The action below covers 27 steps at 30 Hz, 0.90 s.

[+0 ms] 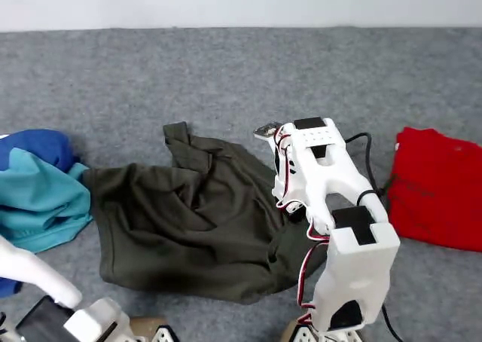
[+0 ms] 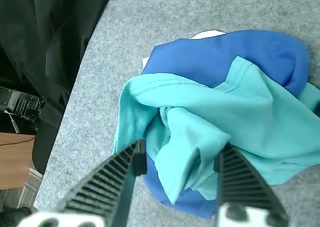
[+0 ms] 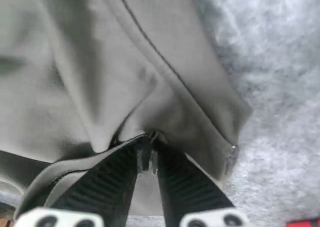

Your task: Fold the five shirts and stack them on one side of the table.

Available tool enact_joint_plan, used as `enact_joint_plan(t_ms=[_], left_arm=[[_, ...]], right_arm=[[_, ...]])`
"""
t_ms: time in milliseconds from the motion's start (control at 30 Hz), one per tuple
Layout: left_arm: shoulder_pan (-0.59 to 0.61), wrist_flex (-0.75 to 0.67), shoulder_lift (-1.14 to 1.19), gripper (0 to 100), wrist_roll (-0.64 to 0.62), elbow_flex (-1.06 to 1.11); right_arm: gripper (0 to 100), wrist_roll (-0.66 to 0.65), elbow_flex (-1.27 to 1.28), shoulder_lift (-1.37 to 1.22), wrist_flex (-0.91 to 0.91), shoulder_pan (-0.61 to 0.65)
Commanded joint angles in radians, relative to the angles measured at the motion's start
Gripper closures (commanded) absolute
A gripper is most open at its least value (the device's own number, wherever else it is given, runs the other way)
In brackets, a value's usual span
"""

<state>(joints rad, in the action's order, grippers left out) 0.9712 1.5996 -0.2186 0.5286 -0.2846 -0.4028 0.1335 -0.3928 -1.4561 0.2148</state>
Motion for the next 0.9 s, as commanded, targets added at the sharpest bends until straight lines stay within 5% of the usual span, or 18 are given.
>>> enact_joint_plan(t_ms=[0, 667, 867], left_arm=[[-0.009, -0.003, -0.048, 77, 0.009, -0.045], [-0.075, 0.069, -0.048, 77, 0.006, -0.048], [-0.147, 0.118, -0.048, 86, 0.005, -0.047]], right_arm=[[99.1, -0.011, -0.048, 0.065, -0.027, -0.005], [99.1, -0.14, -0.046, 0.611, -0.166, -0.085], [99.1, -0.144, -0.044, 0.647, -0.222, -0.088]])
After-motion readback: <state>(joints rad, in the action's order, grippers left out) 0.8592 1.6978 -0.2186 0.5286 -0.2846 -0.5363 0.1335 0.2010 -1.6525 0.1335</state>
